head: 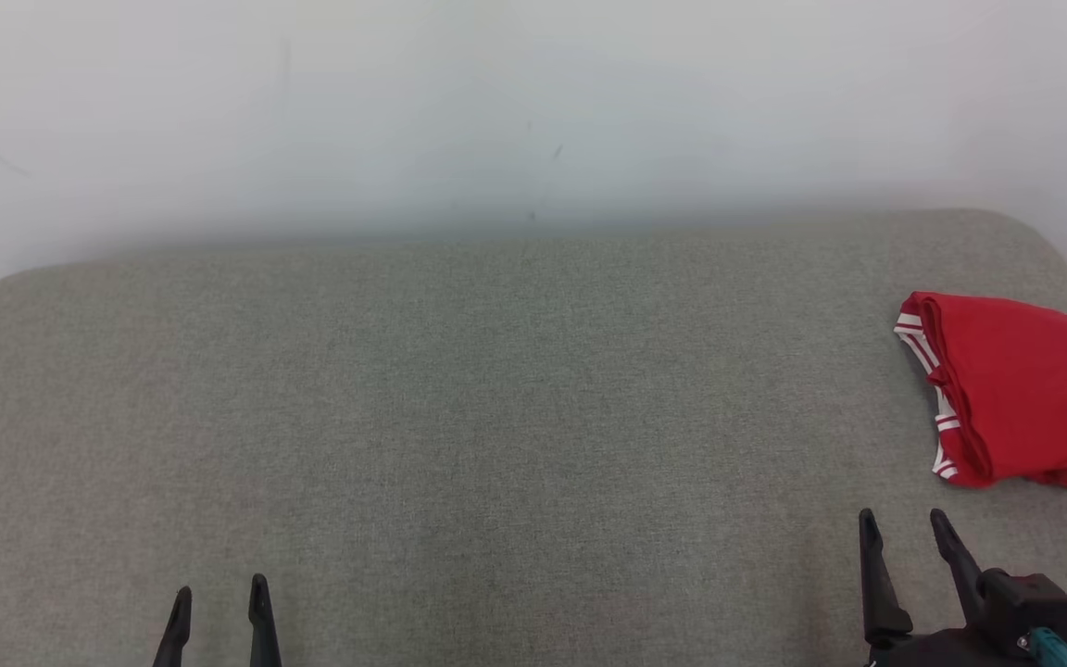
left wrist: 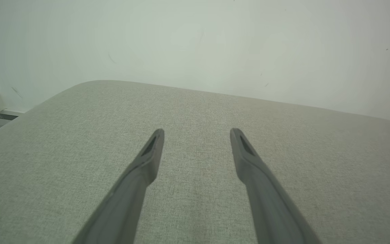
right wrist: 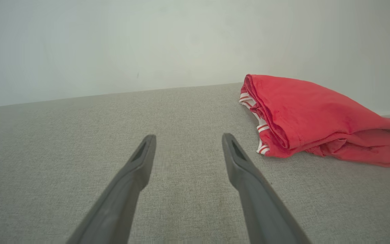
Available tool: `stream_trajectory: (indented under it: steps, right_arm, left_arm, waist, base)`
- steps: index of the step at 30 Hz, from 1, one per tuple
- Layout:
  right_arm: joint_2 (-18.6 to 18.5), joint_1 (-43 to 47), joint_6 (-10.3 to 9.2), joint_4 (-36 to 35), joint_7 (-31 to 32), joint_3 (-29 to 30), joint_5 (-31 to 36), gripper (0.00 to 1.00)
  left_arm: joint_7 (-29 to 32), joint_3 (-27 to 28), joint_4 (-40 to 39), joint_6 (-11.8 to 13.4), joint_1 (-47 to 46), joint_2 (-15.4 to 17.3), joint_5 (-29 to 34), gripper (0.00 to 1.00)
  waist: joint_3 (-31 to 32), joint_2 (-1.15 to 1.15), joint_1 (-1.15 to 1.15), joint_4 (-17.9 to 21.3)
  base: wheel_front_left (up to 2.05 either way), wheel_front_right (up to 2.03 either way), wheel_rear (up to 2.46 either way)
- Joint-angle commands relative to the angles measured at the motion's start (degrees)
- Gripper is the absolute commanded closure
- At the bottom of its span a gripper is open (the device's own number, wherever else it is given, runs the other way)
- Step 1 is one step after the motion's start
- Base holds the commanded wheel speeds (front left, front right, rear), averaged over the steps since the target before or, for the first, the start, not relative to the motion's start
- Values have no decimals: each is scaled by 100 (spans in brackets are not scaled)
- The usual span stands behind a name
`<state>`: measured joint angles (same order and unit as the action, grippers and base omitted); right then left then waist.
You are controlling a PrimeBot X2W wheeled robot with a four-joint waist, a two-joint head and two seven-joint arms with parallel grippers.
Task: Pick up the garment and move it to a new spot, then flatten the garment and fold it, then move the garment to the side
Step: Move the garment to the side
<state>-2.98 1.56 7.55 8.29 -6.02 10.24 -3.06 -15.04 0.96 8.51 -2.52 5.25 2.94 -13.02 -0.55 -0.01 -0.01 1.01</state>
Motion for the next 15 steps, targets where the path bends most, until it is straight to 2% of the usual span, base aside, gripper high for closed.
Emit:
stream_trajectory:
  steps: [1, 15]
  right_arm:
    - [19, 72, -16, 62, -53, -53, -56, 0]
    - [20, 136, -16, 167, -390, -396, 101, 0]
  left_arm:
    - [-16, 21, 45, 2, 83, -6, -24, 0]
    - [-16, 36, 224, -36, 105, -7, 71, 0]
  waist:
    - [50, 1, 1, 42]
    - [161, 1, 1, 100]
  base:
    - [0, 0, 0]
    - [0, 0, 0]
